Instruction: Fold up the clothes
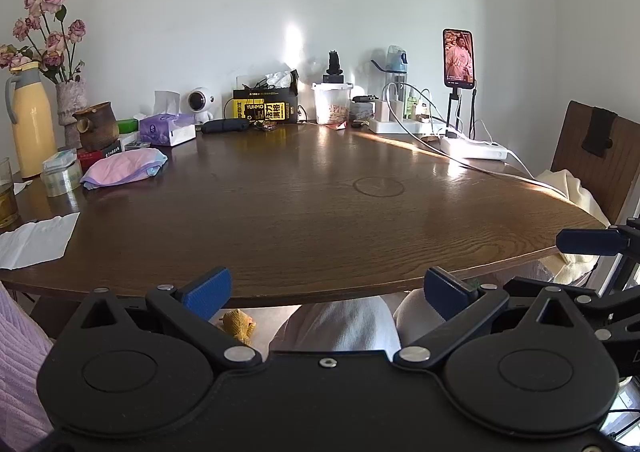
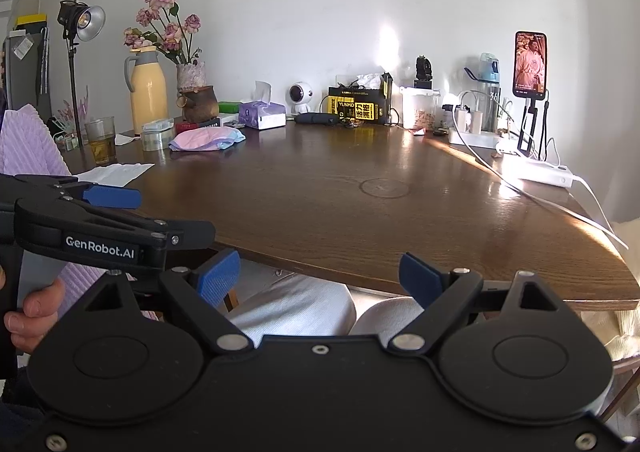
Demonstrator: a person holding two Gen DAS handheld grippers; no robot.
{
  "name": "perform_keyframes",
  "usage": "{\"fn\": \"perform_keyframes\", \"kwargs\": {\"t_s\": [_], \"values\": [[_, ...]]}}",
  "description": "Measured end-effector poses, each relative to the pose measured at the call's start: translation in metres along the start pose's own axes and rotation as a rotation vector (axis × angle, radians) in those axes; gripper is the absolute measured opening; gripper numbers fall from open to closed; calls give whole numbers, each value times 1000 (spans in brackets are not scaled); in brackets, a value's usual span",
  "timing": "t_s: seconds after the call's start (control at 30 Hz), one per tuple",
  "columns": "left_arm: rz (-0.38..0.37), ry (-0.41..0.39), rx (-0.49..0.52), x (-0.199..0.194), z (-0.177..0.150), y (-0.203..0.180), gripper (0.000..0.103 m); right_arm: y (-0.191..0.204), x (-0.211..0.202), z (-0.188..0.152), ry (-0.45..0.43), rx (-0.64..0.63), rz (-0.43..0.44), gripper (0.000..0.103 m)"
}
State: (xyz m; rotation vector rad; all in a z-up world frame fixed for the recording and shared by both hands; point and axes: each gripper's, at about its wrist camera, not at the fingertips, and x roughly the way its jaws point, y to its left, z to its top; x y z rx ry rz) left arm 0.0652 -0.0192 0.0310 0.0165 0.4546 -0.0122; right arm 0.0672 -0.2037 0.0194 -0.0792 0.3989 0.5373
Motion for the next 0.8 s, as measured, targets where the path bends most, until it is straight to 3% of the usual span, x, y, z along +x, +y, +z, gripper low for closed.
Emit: {"fn": "perform_keyframes", "kwargs": {"t_s": [0.8], "values": [[7,2,-2,2,0,2,103,4,3,-4,12,-12,-7,91]]}}
